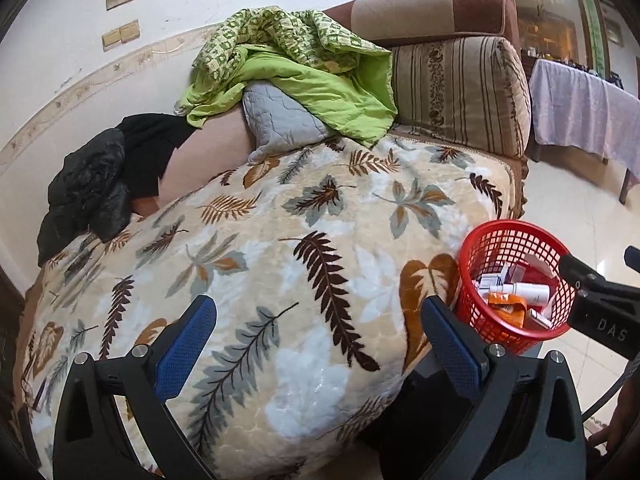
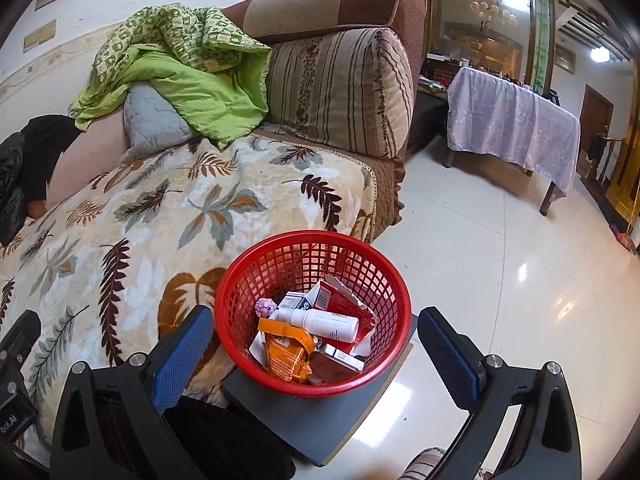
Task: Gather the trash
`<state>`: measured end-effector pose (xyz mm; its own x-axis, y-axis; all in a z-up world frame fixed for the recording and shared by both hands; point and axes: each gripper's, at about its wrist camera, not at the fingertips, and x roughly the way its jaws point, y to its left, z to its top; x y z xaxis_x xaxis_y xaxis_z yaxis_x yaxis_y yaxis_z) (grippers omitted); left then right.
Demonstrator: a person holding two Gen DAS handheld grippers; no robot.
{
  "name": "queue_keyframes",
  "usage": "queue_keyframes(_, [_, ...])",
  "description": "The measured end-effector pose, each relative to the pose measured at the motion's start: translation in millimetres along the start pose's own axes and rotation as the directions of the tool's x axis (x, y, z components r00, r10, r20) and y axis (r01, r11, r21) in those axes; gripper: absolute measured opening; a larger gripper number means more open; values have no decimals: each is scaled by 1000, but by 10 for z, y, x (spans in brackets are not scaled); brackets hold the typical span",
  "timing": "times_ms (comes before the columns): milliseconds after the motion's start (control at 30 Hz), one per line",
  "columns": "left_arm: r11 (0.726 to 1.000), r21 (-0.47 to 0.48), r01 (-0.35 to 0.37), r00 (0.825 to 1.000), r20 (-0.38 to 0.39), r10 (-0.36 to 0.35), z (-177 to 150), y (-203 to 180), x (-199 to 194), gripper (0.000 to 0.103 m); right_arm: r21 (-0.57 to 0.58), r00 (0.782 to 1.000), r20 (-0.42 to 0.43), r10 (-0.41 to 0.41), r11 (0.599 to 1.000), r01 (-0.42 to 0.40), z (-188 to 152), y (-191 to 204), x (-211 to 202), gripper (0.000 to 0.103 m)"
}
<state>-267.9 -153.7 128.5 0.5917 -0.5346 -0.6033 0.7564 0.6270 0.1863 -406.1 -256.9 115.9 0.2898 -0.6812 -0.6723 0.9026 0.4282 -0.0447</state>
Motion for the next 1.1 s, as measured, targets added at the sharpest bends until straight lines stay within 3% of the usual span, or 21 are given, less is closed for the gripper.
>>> queue_keyframes(1100, [1000,-5,23,1000,-12,-23,-50,-14,15,101,10,1000,-23,0,1000,0,-35,-20,56,103])
